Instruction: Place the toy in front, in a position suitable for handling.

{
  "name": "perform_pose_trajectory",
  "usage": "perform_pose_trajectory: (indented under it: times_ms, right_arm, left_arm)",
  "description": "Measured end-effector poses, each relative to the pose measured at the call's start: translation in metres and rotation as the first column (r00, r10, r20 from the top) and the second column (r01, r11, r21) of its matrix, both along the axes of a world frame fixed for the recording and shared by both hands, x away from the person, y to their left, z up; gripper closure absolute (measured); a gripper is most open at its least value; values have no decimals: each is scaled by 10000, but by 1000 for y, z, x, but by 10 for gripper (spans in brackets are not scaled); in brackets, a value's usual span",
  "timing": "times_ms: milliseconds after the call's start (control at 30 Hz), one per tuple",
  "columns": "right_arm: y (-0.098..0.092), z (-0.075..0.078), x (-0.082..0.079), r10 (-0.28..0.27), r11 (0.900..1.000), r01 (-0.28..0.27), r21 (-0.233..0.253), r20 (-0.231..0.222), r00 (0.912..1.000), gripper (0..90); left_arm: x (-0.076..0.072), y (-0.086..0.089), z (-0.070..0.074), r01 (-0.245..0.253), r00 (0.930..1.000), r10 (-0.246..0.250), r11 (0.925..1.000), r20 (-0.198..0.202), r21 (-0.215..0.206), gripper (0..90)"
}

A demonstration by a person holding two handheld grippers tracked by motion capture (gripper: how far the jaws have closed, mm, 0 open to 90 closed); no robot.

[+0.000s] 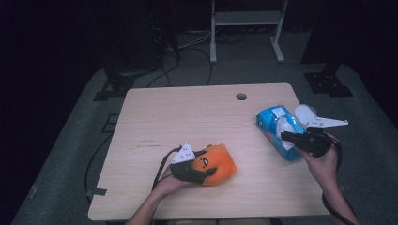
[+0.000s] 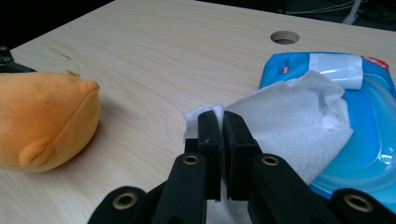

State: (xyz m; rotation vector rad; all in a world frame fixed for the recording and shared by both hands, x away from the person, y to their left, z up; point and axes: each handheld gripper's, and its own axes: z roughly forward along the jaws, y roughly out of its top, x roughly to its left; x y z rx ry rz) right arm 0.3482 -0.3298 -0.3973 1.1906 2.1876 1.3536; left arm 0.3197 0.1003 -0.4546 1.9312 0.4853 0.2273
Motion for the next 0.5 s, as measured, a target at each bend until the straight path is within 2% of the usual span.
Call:
perform_pose_trajectory:
  times_ms: [233, 500]
  right_arm:
    - [1, 1, -4, 44, 9999, -45, 113, 81, 10000, 865]
    - [2, 9, -9, 227, 9985, -238, 498, 221, 9995, 866]
  left_arm:
    - [0, 0, 0, 1, 10000, -1, 10000, 3, -9, 237]
    - [0, 0, 0, 8, 10000, -8, 10000, 8, -9, 235]
